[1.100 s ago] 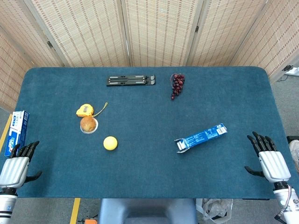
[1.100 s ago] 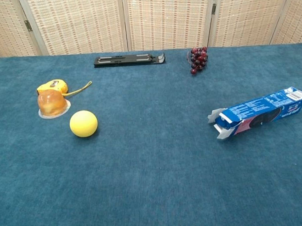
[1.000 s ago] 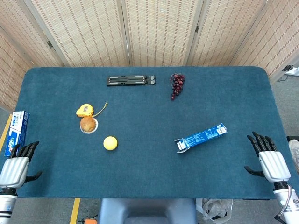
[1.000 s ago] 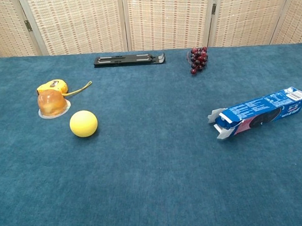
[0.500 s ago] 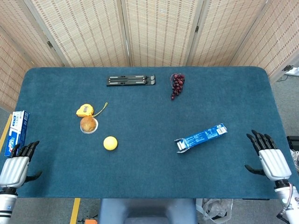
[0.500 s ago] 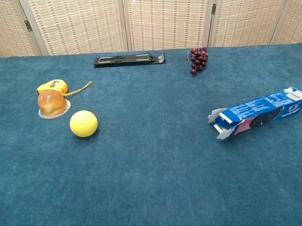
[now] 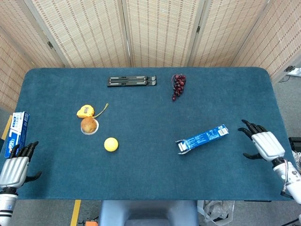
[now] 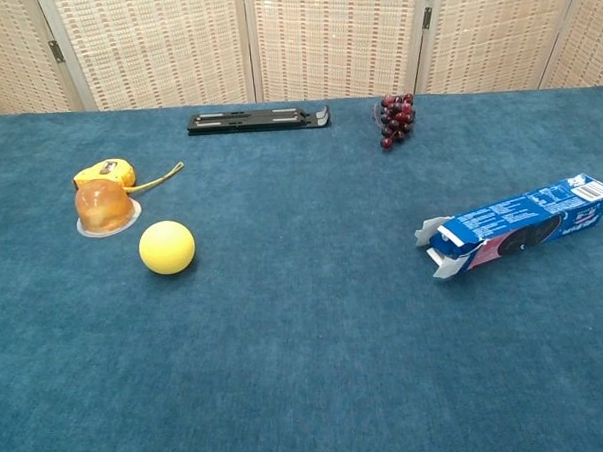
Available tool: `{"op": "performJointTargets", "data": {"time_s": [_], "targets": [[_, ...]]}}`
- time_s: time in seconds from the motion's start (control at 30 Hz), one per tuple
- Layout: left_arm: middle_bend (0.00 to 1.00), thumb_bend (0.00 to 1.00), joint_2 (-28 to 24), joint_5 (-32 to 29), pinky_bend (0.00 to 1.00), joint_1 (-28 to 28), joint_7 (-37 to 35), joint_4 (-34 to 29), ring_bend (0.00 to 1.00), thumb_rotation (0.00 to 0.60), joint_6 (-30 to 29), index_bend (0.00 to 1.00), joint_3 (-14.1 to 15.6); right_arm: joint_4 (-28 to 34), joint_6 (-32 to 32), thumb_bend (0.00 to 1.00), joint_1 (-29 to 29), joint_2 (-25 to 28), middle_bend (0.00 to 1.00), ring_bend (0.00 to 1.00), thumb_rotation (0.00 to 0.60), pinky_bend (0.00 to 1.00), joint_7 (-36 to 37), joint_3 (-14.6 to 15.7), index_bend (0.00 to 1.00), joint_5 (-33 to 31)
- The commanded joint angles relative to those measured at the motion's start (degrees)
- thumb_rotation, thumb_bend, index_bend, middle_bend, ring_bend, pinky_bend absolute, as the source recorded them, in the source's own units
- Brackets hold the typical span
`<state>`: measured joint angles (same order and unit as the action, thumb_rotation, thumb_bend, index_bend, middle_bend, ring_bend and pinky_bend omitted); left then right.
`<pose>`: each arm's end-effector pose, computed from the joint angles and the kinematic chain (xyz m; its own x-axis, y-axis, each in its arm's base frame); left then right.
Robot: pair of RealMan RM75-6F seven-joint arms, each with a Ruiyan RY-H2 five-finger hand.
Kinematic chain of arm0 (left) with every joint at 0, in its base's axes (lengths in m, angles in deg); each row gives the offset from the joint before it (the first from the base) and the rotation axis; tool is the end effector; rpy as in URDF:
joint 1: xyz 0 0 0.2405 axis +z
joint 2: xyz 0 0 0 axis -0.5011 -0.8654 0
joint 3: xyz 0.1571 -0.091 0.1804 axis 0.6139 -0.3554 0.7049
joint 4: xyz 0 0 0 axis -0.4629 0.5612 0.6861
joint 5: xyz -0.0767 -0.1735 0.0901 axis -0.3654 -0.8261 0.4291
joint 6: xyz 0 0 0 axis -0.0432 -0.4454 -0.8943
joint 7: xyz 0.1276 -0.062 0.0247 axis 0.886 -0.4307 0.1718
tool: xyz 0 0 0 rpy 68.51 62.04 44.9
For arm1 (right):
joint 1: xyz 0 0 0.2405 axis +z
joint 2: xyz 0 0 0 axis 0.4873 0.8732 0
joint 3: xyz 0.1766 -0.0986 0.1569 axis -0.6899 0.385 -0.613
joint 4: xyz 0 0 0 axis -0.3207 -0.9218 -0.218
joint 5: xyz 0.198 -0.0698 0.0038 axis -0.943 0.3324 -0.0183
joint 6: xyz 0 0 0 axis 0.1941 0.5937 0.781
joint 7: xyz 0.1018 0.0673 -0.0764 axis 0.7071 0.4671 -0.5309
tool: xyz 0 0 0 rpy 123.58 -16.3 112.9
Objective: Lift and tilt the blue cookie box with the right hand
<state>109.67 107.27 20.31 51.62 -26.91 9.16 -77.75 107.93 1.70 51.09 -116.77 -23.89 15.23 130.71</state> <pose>-0.3195 0.2017 0.1366 0.5076 0.1807 0.8424 0.8489 0.0623 -0.5248 -0.3461 -0.2797 0.1532 0.5267 -0.2730 0.8050 -0.8490 -0.2146 0.4828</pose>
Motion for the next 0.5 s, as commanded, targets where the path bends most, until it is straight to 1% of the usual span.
{"op": "performJointTargets", "data": {"time_s": [0.03,0.23,0.5], "targets": [[0.16,0.23,0.1,0.0,0.0,0.0,0.3,-0.1,0.18,0.6,0.0,0.01,0.0,-0.9,-3.1,0.22,2.4,-0.2,0.06,0.11,0.6,0.16,-0.4,-0.1,0.19,0.0],[0.16,0.23,0.3,-0.9,0.0,-0.4,0.8,0.0,0.18,0.6,0.6,0.01,-0.1,-2.1,-8.2,0.22,5.8,-1.7,0.07,0.12,0.6,0.16,-2.8,-0.7,0.2,-1.7],[0.16,0.23,0.4,-1.7,0.0,-0.8,1.0,0.2,0.18,0.6,1.4,0.01,-0.3,-6.0,-12.7,0.22,9.5,-6.2,0.07,0.12,0.6,0.16,-5.2,-1.3,0.2,-3.5]]}}
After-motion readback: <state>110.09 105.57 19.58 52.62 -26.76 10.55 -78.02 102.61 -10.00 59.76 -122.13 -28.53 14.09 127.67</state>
